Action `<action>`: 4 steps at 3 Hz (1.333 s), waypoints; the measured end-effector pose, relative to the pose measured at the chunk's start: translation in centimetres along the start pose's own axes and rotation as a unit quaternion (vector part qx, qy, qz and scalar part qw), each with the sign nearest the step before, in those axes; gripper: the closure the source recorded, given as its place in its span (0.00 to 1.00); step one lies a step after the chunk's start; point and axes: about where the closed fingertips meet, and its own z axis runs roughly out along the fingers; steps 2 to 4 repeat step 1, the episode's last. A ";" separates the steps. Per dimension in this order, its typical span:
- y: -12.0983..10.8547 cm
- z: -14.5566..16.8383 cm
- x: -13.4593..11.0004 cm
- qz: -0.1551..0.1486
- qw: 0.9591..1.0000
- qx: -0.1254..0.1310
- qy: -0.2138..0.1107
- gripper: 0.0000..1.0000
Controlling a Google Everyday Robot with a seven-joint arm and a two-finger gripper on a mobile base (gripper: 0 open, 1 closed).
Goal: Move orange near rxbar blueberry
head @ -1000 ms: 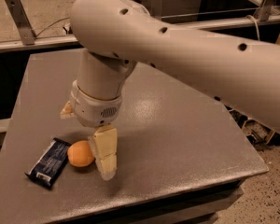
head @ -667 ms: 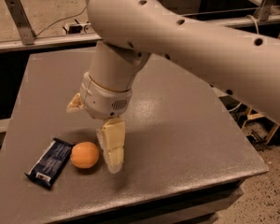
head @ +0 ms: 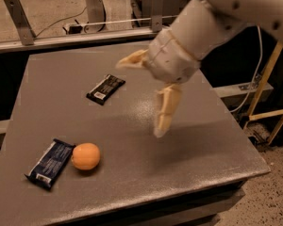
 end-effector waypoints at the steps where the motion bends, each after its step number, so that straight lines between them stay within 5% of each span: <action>1: 0.3 -1.3 0.5 0.008 1.000 0.015 0.001 0.00; 4: 0.3 -1.3 0.5 0.008 1.000 0.015 0.001 0.00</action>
Offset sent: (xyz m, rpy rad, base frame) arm 0.0000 0.0000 0.0000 0.0000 0.0000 0.0000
